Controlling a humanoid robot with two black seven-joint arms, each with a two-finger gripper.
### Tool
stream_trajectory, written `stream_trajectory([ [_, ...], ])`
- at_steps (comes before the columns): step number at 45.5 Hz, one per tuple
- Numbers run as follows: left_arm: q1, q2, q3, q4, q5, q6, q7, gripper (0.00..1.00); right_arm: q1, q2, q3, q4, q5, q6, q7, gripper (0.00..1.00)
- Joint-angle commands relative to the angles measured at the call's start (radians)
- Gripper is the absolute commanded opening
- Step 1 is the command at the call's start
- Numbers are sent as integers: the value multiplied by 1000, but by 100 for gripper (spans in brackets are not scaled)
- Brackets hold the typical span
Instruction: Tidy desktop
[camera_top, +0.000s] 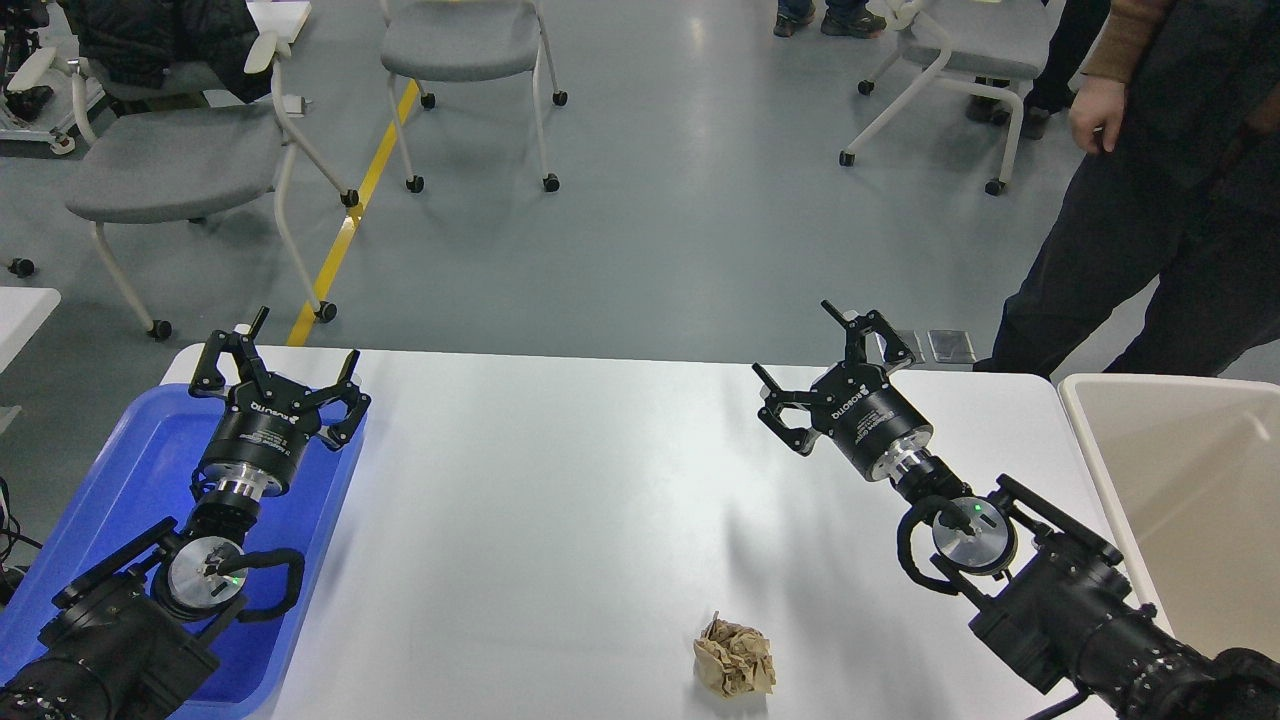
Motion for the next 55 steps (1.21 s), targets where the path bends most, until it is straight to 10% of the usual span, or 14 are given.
stream_trajectory([
  [1,0,0,-2,0,0,0,0,100,0,1,-3,-2,0,0,0,100],
  [28,0,2,0,2,-2,0,0,100,8,-65,-48,78,-21,-9,-5,100],
  [55,0,2,0,0,-2,-2,0,100,14,-502,-68,534,-328,-63,-31,100],
])
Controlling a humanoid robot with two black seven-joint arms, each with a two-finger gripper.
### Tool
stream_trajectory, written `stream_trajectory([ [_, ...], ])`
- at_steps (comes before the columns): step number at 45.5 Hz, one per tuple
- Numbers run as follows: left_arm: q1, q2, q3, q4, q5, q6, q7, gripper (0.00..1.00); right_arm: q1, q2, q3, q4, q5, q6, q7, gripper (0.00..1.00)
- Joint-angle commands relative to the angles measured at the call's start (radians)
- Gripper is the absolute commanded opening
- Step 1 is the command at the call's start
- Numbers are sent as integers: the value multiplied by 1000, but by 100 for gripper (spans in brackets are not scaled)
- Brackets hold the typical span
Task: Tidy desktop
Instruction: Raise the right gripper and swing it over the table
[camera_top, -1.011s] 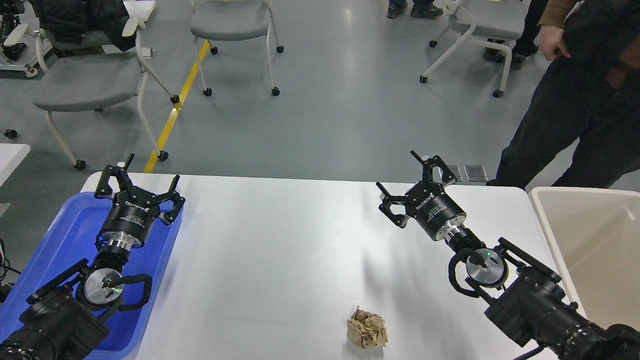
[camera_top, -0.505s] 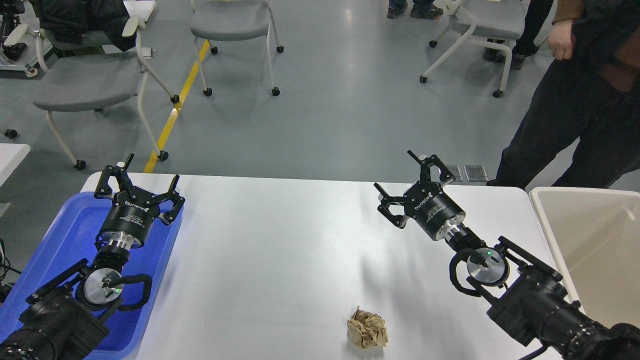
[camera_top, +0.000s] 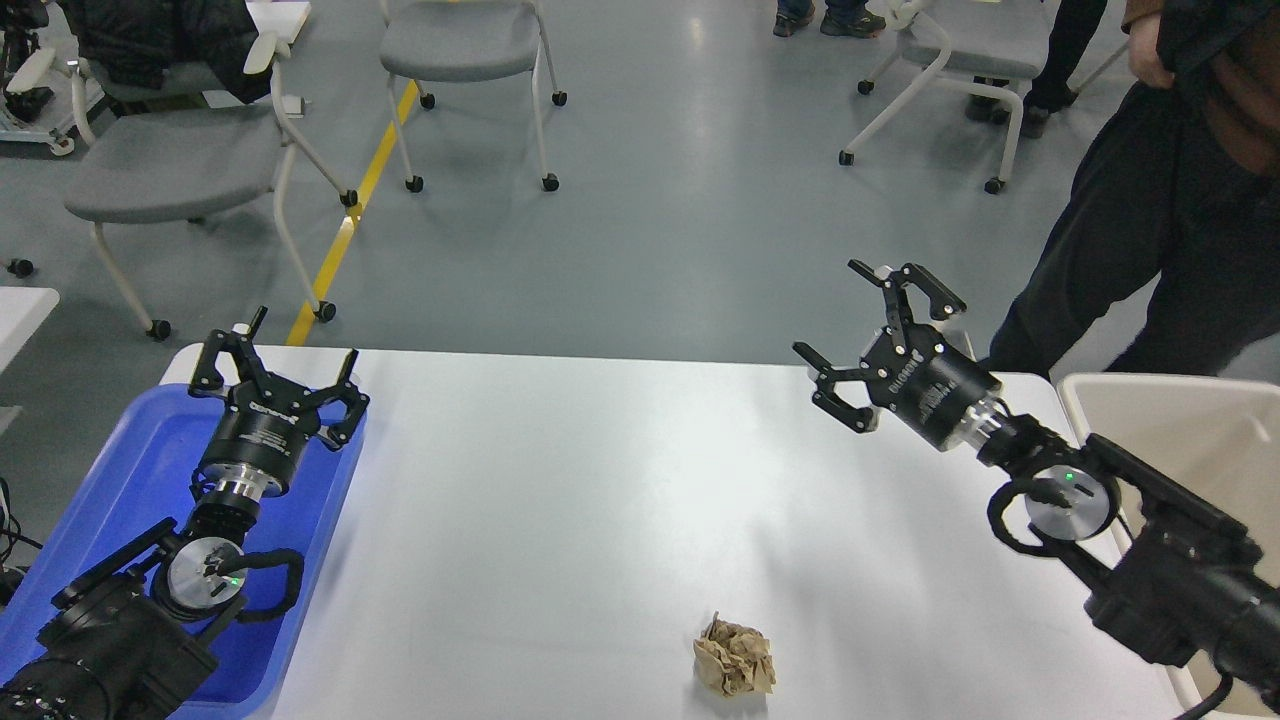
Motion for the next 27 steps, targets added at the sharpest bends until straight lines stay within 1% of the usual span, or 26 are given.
stream_trajectory([
  [1,0,0,0,0,0,-1,0,100,9,-189,-6,203,-133,-29,-29,100],
  [5,0,0,1,0,0,-3,0,100,18,-258,-29,284,-170,-32,-100,100],
  [7,0,-1,1,0,0,-3,0,100,35,-290,-49,324,-177,-38,-112,100],
  [16,0,0,1,0,0,-6,0,100,142,-370,-153,375,-208,-66,-120,100],
  [22,-2,0,1,0,0,-6,0,100,277,-452,-298,421,-230,-65,-123,100],
  [27,-2,0,1,0,0,-8,0,100,415,-528,-444,495,-251,-63,-133,100],
])
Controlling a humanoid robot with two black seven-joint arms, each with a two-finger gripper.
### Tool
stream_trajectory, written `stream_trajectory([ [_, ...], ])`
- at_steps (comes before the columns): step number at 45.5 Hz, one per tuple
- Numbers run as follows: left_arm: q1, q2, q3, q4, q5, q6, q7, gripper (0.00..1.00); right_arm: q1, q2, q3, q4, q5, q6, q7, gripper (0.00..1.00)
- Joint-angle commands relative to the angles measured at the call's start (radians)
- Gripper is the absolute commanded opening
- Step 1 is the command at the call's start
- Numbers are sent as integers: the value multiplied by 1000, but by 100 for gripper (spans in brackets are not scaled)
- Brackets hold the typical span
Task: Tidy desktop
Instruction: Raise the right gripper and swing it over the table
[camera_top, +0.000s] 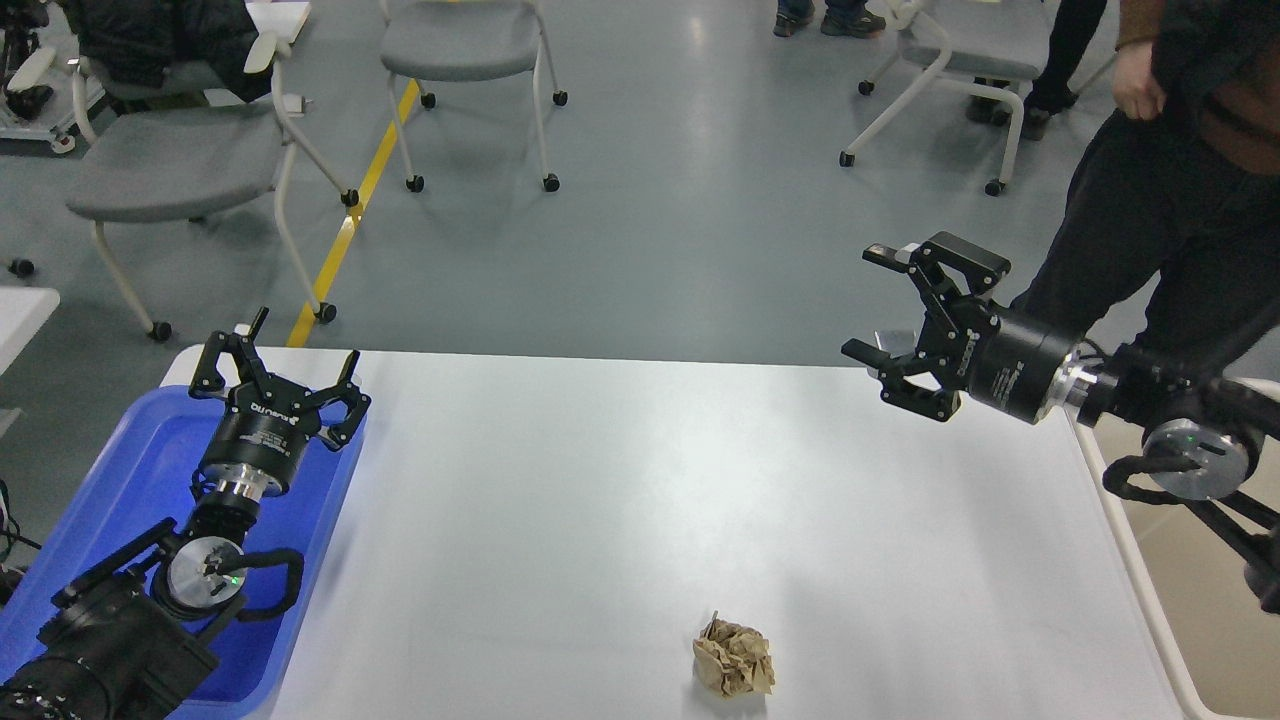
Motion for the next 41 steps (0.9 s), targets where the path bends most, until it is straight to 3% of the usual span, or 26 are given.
stream_trajectory([
  [1,-1,1,0,0,1,-2,0,100,249,-162,-259,137,-50,-7,-23,100],
  [13,1,1,0,0,1,-2,0,100,522,-286,-462,304,-44,6,-69,100],
  [25,1,1,0,0,0,-1,0,100,854,-263,-670,353,-38,35,-69,100],
  [34,1,1,2,2,-2,1,0,100,1218,-70,-950,349,-8,75,-69,100],
  [41,1,1,0,0,-2,4,0,100,1355,129,-1040,317,23,79,-69,100],
])
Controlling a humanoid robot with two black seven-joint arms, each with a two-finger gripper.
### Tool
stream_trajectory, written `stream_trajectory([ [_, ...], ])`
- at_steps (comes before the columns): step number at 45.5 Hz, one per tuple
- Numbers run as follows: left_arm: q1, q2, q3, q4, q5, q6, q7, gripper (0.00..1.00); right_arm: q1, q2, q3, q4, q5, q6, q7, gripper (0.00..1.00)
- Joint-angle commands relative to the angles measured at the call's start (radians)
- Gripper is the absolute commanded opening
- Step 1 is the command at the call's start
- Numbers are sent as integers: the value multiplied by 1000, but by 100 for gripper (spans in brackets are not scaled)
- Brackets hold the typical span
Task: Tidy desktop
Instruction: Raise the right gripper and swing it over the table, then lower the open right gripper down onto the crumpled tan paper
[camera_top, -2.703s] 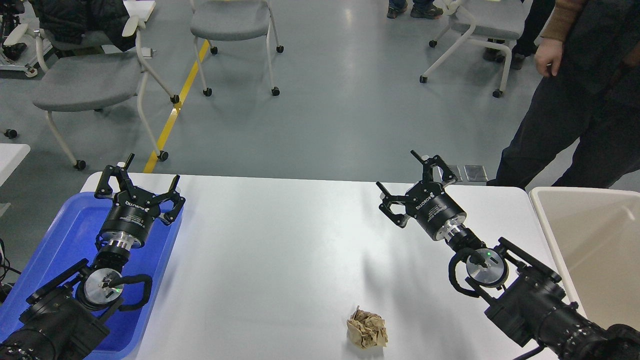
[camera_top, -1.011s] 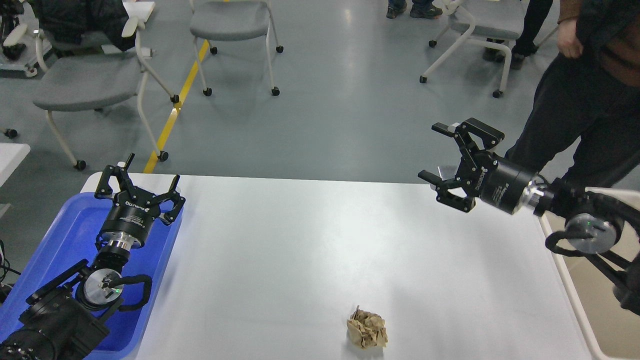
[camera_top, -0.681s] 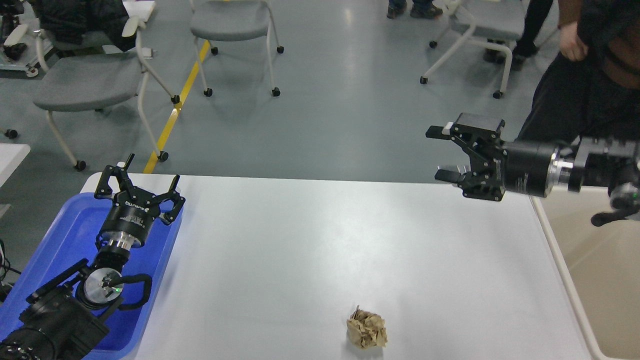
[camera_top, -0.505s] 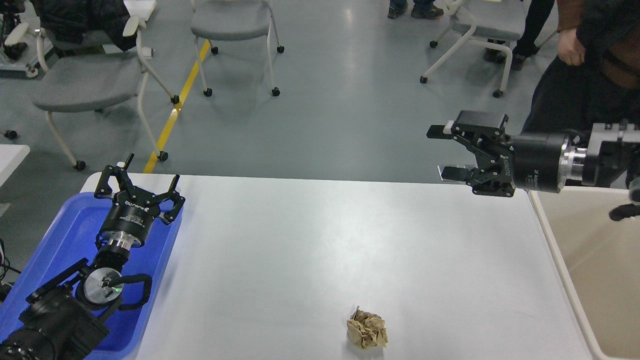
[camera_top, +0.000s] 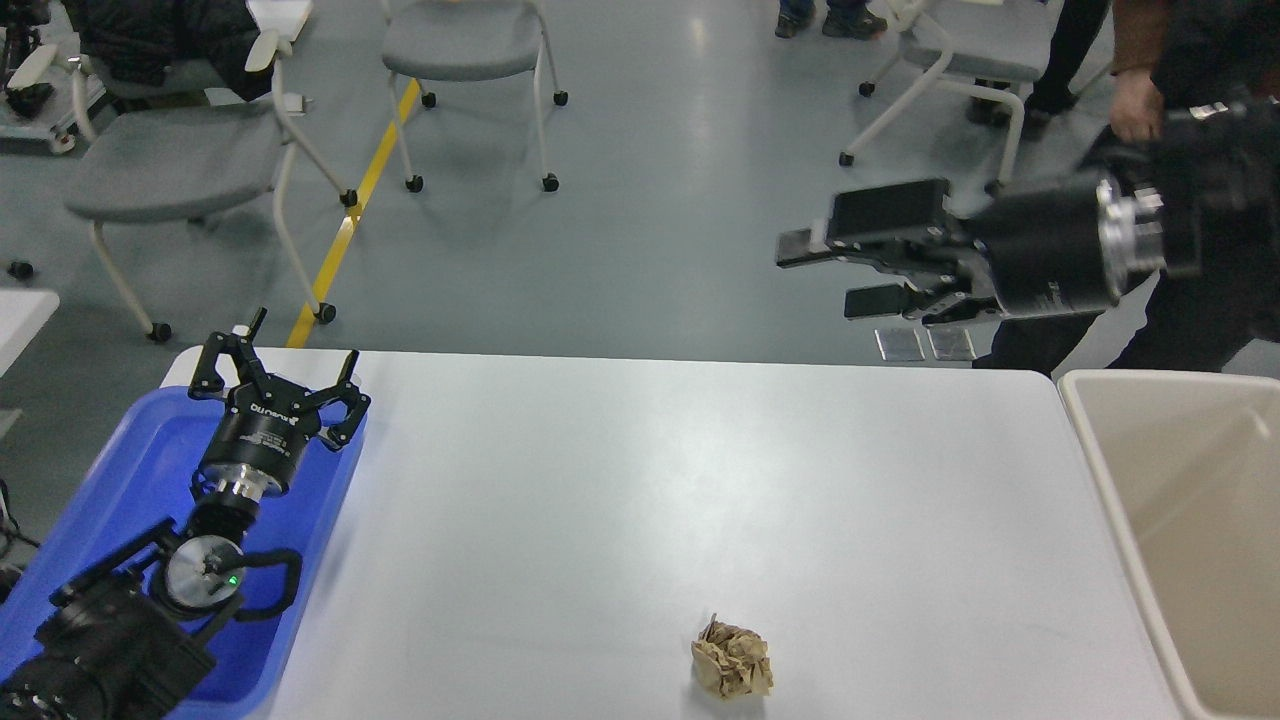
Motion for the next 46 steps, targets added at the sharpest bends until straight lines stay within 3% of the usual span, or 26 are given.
stream_trajectory([
  [1,0,0,0,0,-1,3,0,100,305,264,-217,-25,35,21,-1,100],
  [12,0,0,1,0,-1,3,0,100,310,587,-321,-167,37,9,-1,100],
  [20,0,0,0,1,-1,3,0,100,215,714,-330,-272,35,8,-1,100],
  [46,0,0,1,0,-1,3,-1,100,-75,814,-320,-334,3,8,-1,100],
])
